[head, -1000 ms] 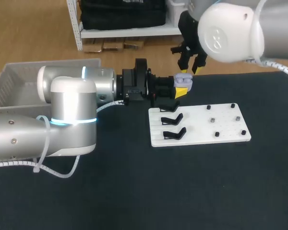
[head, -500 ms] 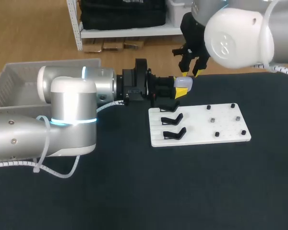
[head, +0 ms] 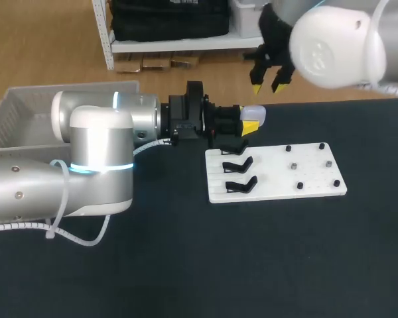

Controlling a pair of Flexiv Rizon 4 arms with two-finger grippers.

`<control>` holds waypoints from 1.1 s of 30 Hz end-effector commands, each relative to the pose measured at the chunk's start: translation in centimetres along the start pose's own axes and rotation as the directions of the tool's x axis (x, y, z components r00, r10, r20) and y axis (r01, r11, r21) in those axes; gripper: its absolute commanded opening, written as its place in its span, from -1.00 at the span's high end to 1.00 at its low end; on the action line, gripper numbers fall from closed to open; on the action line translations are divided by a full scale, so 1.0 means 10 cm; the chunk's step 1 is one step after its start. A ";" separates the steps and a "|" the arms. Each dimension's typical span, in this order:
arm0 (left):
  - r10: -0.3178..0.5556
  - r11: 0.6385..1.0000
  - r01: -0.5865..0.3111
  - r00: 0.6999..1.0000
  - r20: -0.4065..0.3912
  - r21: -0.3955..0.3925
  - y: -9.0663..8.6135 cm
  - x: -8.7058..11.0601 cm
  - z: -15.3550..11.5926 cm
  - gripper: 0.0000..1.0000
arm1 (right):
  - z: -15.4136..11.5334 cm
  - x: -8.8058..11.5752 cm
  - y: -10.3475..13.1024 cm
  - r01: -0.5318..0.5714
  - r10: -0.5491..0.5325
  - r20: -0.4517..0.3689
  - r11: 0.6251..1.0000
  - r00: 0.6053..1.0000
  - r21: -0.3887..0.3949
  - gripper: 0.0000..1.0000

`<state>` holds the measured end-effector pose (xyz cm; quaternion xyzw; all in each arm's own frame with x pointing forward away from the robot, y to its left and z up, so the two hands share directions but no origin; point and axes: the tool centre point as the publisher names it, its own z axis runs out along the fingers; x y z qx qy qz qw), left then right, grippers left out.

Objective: Pick up each earbud case from the left stands, insert the matching earbuds, close the lid, and place the case in the box.

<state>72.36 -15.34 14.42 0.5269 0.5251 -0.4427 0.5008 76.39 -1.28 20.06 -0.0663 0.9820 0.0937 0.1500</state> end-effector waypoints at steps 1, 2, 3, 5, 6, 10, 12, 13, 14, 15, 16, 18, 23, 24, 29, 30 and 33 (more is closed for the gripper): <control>0.015 1.000 -0.015 1.000 0.018 -0.001 0.01 -0.05 -0.05 1.00 | -0.11 0.14 -0.21 -0.035 0.037 0.041 0.998 0.998 -0.044 -1.00; 0.026 1.000 -0.026 0.999 0.026 -0.015 0.03 -0.10 -0.11 1.00 | -0.12 0.17 -0.24 -0.041 0.043 0.046 0.998 0.998 -0.042 -1.00; 0.038 0.999 -0.038 0.999 0.039 -0.016 0.05 -0.16 -0.18 1.00 | -0.12 0.20 -0.27 -0.053 0.055 0.050 0.998 0.997 -0.046 -1.00; 0.060 0.998 -0.059 0.996 0.062 -0.026 0.09 -0.27 -0.35 1.00 | -0.14 0.26 -0.32 -0.078 0.081 0.056 0.995 0.995 -0.056 -1.00; 0.071 0.997 -0.069 0.996 0.060 -0.032 0.12 -0.31 -0.44 1.00 | -0.14 0.29 -0.34 -0.086 0.089 0.054 0.995 0.995 -0.057 -1.00; 0.119 0.990 -0.117 0.993 0.021 -0.073 0.22 -0.48 -0.90 1.00 | -0.14 0.37 -0.39 -0.129 0.133 0.058 0.989 0.989 -0.073 -1.00; 0.126 0.986 -0.127 0.992 -0.010 -0.104 0.29 -0.51 -1.17 1.00 | -0.14 0.37 -0.39 -0.129 0.133 0.058 0.989 0.989 -0.073 -1.00; 0.132 0.984 -0.134 0.991 -0.024 -0.120 0.33 -0.52 -1.30 1.00 | -0.14 0.37 -0.39 -0.129 0.133 0.058 0.989 0.989 -0.073 -1.00; 0.130 0.982 -0.132 0.991 -0.022 -0.136 0.37 -0.53 -1.45 1.00 | -0.14 0.37 -0.39 -0.129 0.133 0.058 0.989 0.989 -0.073 -1.00; 0.135 0.980 -0.139 0.990 -0.037 -0.141 0.42 -0.52 -1.58 1.00 | -0.14 0.37 -0.39 -0.129 0.133 0.058 0.989 0.989 -0.073 -1.00; 0.146 0.976 -0.150 0.989 -0.038 -0.160 0.46 -0.51 -1.74 1.00 | -0.14 0.37 -0.39 -0.129 0.133 0.058 0.989 0.989 -0.073 -1.00; 0.135 0.973 -0.143 0.989 -0.056 -0.182 0.57 -0.45 -2.02 1.00 | -0.14 0.37 -0.39 -0.129 0.133 0.058 0.989 0.989 -0.073 -1.00; 0.106 0.974 -0.118 0.992 -0.071 -0.196 0.82 -0.21 -2.55 1.00 | -0.14 0.37 -0.39 -0.129 0.133 0.058 0.989 0.989 -0.073 -1.00; 0.098 0.971 -0.116 0.991 -0.091 -0.211 0.87 -0.13 -2.64 1.00 | -0.14 0.37 -0.39 -0.129 0.133 0.058 0.989 0.989 -0.073 -1.00; 0.068 0.968 -0.091 0.992 -0.108 -0.233 1.02 0.19 -2.94 1.00 | -0.14 0.37 -0.39 -0.129 0.133 0.058 0.989 0.989 -0.073 -1.00; 0.045 0.969 -0.068 0.994 -0.103 -0.236 1.05 0.27 -3.01 1.00 | -0.14 0.37 -0.39 -0.129 0.133 0.058 0.989 0.989 -0.073 -1.00; 0.002 0.965 -0.030 0.994 -0.109 -0.259 1.11 0.45 -3.12 1.00 | -0.14 0.37 -0.39 -0.129 0.133 0.058 0.989 0.989 -0.073 -1.00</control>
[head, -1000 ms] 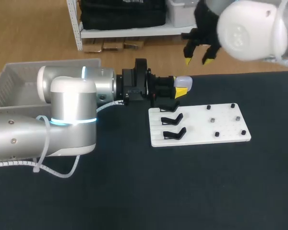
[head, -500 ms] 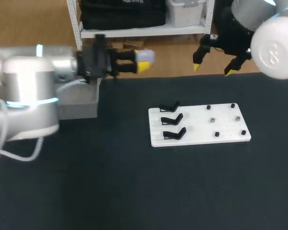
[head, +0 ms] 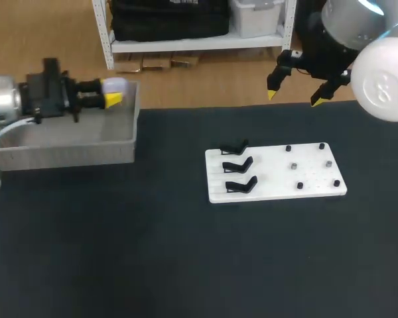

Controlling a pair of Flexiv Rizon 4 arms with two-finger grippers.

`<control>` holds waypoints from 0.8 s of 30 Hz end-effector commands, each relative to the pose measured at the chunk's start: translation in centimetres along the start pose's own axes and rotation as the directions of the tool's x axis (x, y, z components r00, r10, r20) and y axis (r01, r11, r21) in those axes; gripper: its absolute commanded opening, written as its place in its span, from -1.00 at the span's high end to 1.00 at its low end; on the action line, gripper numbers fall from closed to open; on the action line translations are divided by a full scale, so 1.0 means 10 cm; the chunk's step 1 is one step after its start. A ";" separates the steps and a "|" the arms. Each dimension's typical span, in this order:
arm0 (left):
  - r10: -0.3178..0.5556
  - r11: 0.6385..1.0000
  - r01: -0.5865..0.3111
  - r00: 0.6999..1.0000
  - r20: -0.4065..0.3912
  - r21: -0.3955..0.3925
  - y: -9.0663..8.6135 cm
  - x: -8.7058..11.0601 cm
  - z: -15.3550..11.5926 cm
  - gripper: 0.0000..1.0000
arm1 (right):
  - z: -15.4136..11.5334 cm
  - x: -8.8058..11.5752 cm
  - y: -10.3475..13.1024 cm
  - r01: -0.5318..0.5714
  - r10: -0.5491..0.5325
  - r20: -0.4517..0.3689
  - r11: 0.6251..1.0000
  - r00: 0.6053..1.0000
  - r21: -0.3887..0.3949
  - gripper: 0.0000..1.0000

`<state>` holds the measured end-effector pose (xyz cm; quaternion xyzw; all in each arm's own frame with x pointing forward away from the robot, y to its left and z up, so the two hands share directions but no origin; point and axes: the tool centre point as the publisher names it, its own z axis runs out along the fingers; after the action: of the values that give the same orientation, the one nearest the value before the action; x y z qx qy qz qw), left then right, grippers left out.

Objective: Pick up each earbud case from the left stands, insert the matching earbuds, close the lid, and place the case in the box.

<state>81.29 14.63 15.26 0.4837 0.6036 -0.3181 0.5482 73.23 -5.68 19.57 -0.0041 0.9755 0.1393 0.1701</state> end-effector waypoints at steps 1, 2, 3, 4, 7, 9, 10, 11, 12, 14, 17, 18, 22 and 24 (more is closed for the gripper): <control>-0.028 0.999 0.028 1.000 0.000 0.021 0.13 0.25 -0.17 1.00 | -0.01 0.01 -0.01 0.000 0.000 0.003 1.000 1.000 0.000 -1.00; -0.041 0.999 0.041 0.999 -0.001 0.014 0.16 0.32 -0.19 1.00 | -0.01 0.01 -0.01 0.000 0.000 0.003 1.000 1.000 0.000 -1.00; -0.050 0.999 0.050 0.999 0.006 0.003 0.18 0.38 -0.20 1.00 | -0.01 0.01 -0.01 0.000 0.000 0.003 1.000 1.000 0.000 -1.00; -0.062 0.998 0.062 0.998 0.004 0.000 0.19 0.45 -0.20 1.00 | -0.01 0.01 -0.01 0.000 0.000 0.003 1.000 1.000 0.000 -1.00; -0.107 0.994 0.107 0.994 -0.014 -0.021 0.23 0.67 -0.21 1.00 | -0.01 0.01 -0.01 0.000 0.000 0.003 1.000 1.000 0.000 -1.00; -0.124 0.992 0.124 0.992 -0.014 -0.024 0.23 0.74 -0.20 1.00 | -0.01 0.01 -0.01 0.000 0.000 0.003 1.000 1.000 0.000 -1.00; -0.135 0.991 0.135 0.990 -0.031 -0.024 0.23 0.77 -0.19 1.00 | -0.01 0.01 -0.01 0.000 0.000 0.003 1.000 1.000 0.000 -1.00; -0.141 0.990 0.141 0.989 -0.031 -0.025 0.24 0.82 -0.19 1.00 | -0.01 0.01 -0.01 0.000 0.000 0.003 1.000 1.000 0.000 -1.00; -0.148 0.989 0.147 0.988 -0.030 -0.029 0.25 0.85 -0.20 1.00 | -0.01 0.01 -0.01 0.000 0.000 0.003 1.000 1.000 0.000 -1.00; -0.166 0.985 0.165 0.985 -0.034 -0.045 0.26 0.90 -0.21 0.76 | -0.01 0.01 -0.01 0.000 0.000 0.003 1.000 1.000 0.000 -1.00; -0.170 0.984 0.168 0.985 -0.033 -0.055 0.27 0.90 -0.23 -1.00 | -0.01 0.01 -0.01 0.000 0.000 0.003 1.000 1.000 0.000 -1.00; -0.165 0.985 0.163 0.986 -0.032 -0.055 0.27 0.86 -0.24 -1.00 | -0.01 0.01 -0.01 0.000 0.000 0.003 1.000 1.000 0.000 -1.00; -0.138 0.990 0.136 0.990 -0.042 -0.047 0.22 0.70 -0.25 -1.00 | -0.01 0.01 -0.01 0.000 0.000 0.003 1.000 1.000 0.000 -1.00; -0.121 0.992 0.119 0.991 -0.047 -0.044 0.17 0.60 -0.26 -1.00 | -0.01 0.01 -0.01 0.000 0.000 0.003 1.000 1.000 0.000 -1.00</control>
<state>83.51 19.14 8.99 0.4436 0.6461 -0.3347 0.5232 73.24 -5.69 19.57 -0.0042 0.9755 0.1393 0.1702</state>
